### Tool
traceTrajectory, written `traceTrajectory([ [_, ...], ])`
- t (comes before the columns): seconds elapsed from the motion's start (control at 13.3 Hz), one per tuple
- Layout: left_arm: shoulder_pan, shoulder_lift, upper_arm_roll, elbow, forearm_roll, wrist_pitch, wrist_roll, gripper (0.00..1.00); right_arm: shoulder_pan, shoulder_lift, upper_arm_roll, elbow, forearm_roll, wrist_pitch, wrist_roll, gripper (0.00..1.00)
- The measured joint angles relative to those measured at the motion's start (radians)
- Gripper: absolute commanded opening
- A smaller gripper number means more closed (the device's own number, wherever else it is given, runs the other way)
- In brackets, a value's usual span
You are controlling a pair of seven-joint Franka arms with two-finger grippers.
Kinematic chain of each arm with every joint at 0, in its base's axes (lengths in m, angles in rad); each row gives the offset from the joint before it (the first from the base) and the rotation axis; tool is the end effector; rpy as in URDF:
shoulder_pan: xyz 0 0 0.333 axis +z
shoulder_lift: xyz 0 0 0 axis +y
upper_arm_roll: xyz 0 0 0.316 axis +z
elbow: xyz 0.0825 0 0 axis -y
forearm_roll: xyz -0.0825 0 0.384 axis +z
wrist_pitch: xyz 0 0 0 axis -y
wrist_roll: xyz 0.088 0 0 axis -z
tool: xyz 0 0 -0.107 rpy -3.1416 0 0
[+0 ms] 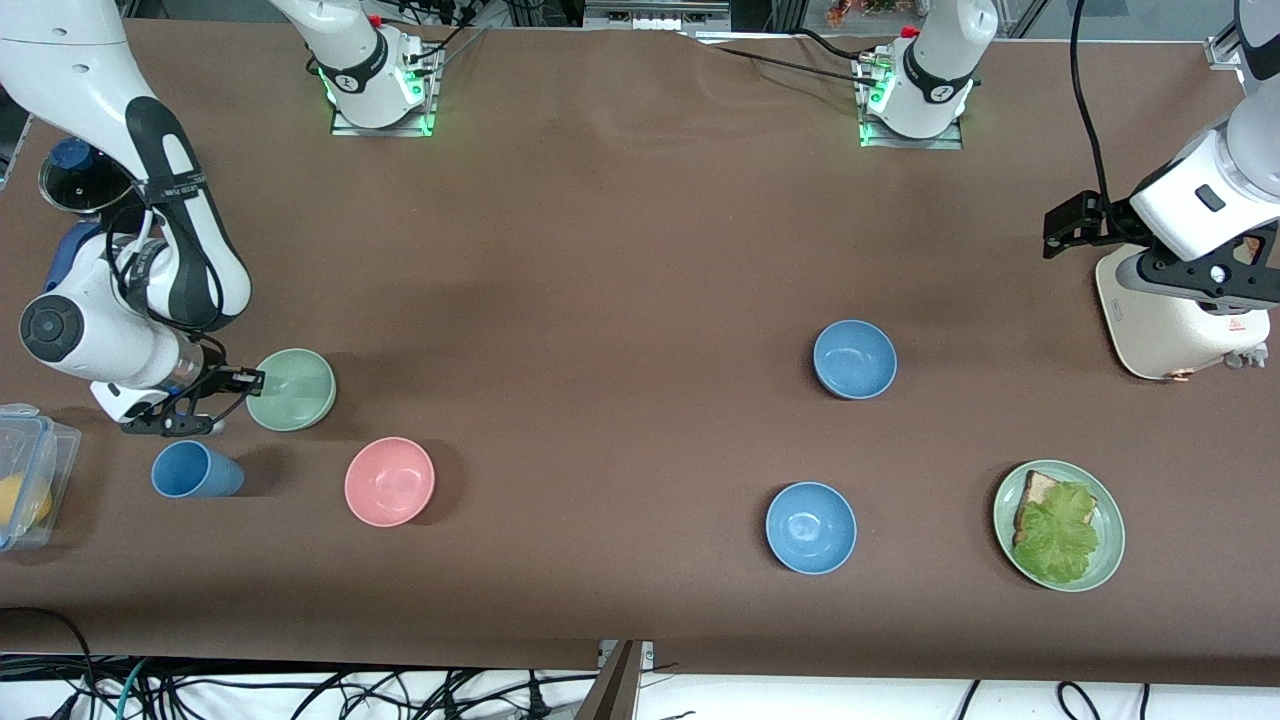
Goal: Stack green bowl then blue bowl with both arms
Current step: 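Lower the right gripper and close it on the green bowl rim, then carry the green bowl with the right gripper and set it down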
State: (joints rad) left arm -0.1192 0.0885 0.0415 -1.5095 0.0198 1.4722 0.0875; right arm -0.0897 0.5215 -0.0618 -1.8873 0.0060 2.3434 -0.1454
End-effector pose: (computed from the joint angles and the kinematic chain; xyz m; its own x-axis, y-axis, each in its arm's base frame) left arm 0.5684 -0.0430 0.5954 0.9787 -0.1616 -0.1269 -0.1644 -0.9863 -0.0124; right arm 0.6212 -0.0929 0.2237 0.9977 -0.0038 -0.0676 -0.0026 -0.9998 0.0171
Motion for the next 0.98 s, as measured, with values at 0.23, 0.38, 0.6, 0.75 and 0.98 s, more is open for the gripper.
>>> traceTrajectory([
  [0.23, 0.000, 0.000, 0.000, 0.000, 0.000, 0.000, 0.000, 1.00, 0.001, -0.033, 0.045, 0.008, 0.021, -0.067, 0.015, 0.00],
  [0.38, 0.000, 0.000, 0.000, 0.000, 0.000, 0.000, 0.000, 1.00, 0.004, -0.069, 0.084, 0.011, 0.037, -0.115, 0.043, 0.00],
  [0.6, 0.000, 0.000, 0.001, 0.000, 0.000, 0.000, 0.000, 1.00, 0.005, -0.104, 0.144, 0.011, 0.039, -0.176, 0.077, 0.00],
  [0.75, 0.000, 0.000, 0.001, 0.000, 0.000, 0.000, 0.000, 1.00, 0.005, -0.119, 0.212, 0.011, 0.043, -0.206, 0.133, 0.00],
  [0.98, 0.001, 0.000, 0.002, 0.000, 0.000, 0.000, 0.000, 1.00, 0.010, -0.124, 0.342, 0.011, 0.044, -0.213, 0.353, 0.00],
])
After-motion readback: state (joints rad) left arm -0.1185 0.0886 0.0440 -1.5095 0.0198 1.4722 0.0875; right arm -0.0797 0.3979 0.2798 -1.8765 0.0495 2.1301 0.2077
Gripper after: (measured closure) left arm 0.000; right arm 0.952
